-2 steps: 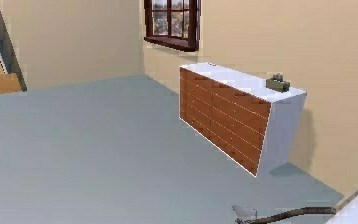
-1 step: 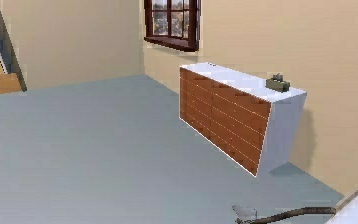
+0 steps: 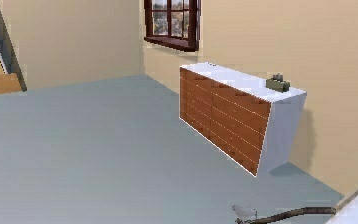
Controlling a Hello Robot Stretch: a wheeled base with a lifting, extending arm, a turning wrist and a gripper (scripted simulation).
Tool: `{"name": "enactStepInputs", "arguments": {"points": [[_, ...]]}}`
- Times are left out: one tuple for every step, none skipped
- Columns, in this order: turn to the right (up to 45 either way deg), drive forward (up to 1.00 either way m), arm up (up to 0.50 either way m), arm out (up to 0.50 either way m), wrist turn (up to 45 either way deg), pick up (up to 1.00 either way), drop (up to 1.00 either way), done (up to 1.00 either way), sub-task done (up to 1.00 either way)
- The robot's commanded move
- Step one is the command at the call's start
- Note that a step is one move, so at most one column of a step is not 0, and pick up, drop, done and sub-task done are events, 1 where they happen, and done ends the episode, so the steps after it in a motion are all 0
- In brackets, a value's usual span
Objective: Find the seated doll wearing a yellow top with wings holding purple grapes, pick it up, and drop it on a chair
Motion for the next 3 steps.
{"name": "enactStepInputs", "arguments": {"points": [[0.0, 0.00, 0.00, 0.00, -9.0, 0.00, 0.00, 0.00, 0.00], [0.0, 0.00, 0.00, -0.42, 0.0, 0.00, 0.00, 0.00, 0.00], [-45.0, 0.00, 0.00, 0.00, 0.0, 0.00, 0.00, 0.00, 0.00]]}}
